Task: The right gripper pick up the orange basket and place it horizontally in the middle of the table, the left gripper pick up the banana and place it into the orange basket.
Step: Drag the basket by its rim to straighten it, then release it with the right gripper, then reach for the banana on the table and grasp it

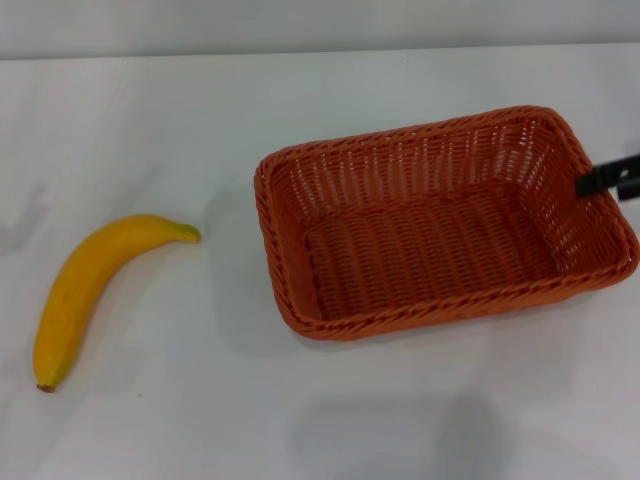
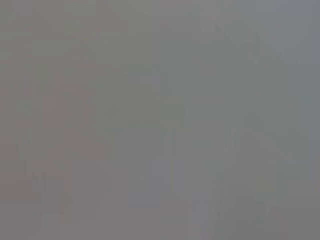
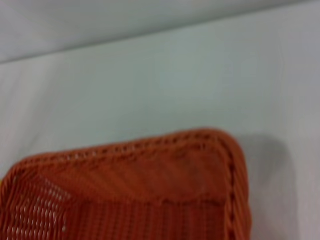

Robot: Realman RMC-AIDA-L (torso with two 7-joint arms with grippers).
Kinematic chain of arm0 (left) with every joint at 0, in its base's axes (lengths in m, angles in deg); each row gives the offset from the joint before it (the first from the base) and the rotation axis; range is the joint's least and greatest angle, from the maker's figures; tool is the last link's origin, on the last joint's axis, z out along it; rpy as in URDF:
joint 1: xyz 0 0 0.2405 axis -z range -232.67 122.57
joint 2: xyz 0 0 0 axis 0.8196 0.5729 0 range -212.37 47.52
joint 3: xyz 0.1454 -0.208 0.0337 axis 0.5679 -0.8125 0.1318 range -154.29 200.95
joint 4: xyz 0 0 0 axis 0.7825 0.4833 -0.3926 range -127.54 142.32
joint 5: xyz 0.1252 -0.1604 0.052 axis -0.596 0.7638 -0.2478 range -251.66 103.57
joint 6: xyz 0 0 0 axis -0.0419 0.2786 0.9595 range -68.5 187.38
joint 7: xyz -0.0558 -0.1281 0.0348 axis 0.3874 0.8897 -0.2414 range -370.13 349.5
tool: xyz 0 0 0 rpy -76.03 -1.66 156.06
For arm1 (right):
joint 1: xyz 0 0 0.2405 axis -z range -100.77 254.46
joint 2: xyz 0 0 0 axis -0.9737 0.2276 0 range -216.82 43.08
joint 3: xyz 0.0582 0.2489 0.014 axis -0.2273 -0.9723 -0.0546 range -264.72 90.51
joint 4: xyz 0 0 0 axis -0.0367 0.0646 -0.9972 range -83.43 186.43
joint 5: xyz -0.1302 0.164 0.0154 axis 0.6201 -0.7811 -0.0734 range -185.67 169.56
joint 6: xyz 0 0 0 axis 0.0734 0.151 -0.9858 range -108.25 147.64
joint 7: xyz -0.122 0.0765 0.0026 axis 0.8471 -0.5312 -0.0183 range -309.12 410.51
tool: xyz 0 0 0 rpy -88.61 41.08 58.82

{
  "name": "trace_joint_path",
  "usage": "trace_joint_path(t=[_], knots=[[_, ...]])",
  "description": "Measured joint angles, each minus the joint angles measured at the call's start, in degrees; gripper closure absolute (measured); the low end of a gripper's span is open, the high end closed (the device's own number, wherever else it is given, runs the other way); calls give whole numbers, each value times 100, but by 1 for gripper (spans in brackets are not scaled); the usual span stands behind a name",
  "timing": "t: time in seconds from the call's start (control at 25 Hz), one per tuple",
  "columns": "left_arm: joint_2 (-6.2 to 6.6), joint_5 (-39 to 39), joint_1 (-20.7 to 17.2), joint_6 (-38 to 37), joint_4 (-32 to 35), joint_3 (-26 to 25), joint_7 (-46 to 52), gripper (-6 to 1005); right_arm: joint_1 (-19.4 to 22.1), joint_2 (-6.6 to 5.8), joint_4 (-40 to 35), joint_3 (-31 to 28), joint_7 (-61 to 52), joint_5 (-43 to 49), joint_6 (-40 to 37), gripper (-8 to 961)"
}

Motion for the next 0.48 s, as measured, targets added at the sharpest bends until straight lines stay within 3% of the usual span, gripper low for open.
trace_joint_path(t=[0.2, 0.24, 0.28, 0.48], knots=[[-4, -29, -137, 95, -5, 10, 22, 112, 13, -39, -275, -412, 311, -50, -3, 153], [-4, -29, -137, 95, -5, 10, 22, 112, -3, -49, -363, -785, 604, -162, -1, 153], [-2, -47, -214, 185, -33, 17, 87, 112, 5, -61, -394, -1133, 959, -424, -51, 154], [65, -231, -361, 167, -232, 25, 570, 112, 228, -26, -263, -1780, 2135, -1385, -434, 154]])
